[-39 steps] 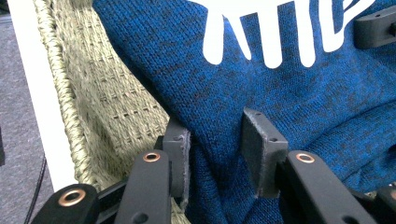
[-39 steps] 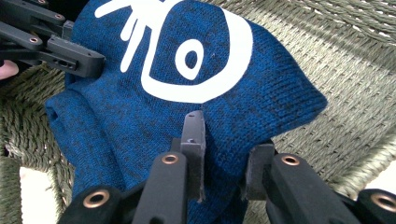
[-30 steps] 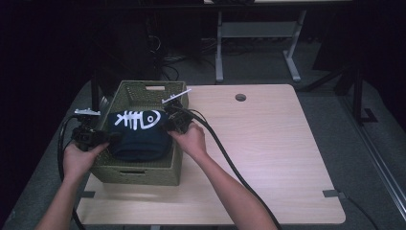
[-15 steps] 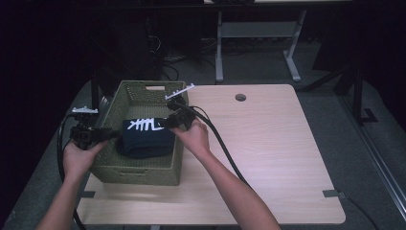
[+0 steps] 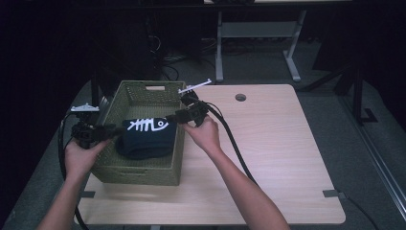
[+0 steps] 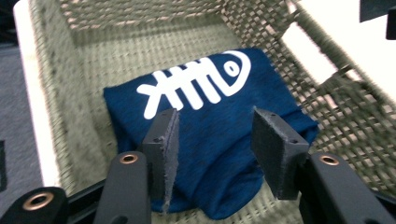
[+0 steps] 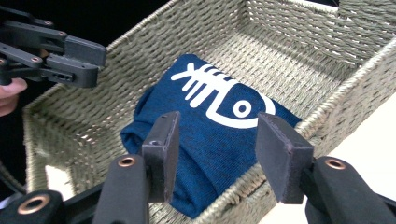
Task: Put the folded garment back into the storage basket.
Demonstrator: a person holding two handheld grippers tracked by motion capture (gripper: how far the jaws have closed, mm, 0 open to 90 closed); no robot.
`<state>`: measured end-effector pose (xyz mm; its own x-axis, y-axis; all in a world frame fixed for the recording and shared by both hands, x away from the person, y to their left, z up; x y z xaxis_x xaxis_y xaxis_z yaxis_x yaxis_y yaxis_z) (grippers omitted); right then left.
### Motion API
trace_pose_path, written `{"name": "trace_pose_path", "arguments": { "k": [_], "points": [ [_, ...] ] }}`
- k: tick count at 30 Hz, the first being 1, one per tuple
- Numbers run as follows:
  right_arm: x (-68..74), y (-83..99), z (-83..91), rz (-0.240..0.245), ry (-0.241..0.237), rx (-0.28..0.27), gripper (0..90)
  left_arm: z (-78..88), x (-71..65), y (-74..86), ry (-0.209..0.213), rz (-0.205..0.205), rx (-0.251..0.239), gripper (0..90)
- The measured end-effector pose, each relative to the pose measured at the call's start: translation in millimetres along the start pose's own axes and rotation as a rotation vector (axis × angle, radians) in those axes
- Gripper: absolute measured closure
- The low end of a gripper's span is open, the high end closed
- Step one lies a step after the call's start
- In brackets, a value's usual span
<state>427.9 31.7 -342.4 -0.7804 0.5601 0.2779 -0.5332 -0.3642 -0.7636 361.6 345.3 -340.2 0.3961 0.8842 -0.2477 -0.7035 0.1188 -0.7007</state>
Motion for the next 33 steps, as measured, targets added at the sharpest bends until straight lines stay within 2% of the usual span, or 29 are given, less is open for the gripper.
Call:
{"name": "trace_pose_path", "arguments": {
  "k": [4, 12, 15, 22, 26, 33],
  "points": [
    [-5.9, 1.6, 11.6, -0.001, -0.021, -0.016, 46.2, 0.7, -8.7, -2.7, 0.042, 0.007, -0.029, 48.2],
    [-17.6, 8.5, 29.3, 0.002, -0.049, -0.025, 42.6, -2.1, -21.5, -4.2, 0.064, -0.009, -0.034, 42.5],
    [-22.9, 11.6, 35.6, -0.004, -0.051, -0.029, 41.5, -1.1, -25.7, -4.3, 0.093, 0.000, -0.042, 41.0],
    [-33.8, 18.4, 49.2, -0.013, -0.055, -0.047, 39.7, -1.8, -34.7, -5.0, 0.097, -0.015, -0.047, 38.7],
    [-38.8, 22.1, 59.0, -0.022, -0.058, -0.060, 38.9, -3.4, -38.2, -3.7, 0.113, 0.002, -0.055, 36.0],
    [-48.3, 32.8, 75.2, -0.034, -0.047, -0.074, 38.2, -6.7, -45.9, -5.0, 0.110, -0.015, -0.048, 32.8]
  ]
}}
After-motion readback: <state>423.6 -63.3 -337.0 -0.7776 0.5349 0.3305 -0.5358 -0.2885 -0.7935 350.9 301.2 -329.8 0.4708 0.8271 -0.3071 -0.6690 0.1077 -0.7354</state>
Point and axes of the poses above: each handheld gripper's, and its own axes: z roughly backward along the jaws, y roughly out of its underside, x roughly to its left, the point moved 1 cm from there along -z, roughly forward along the jaws, and after that the axes turned 6 degrees about z, right-handed, at the moved point
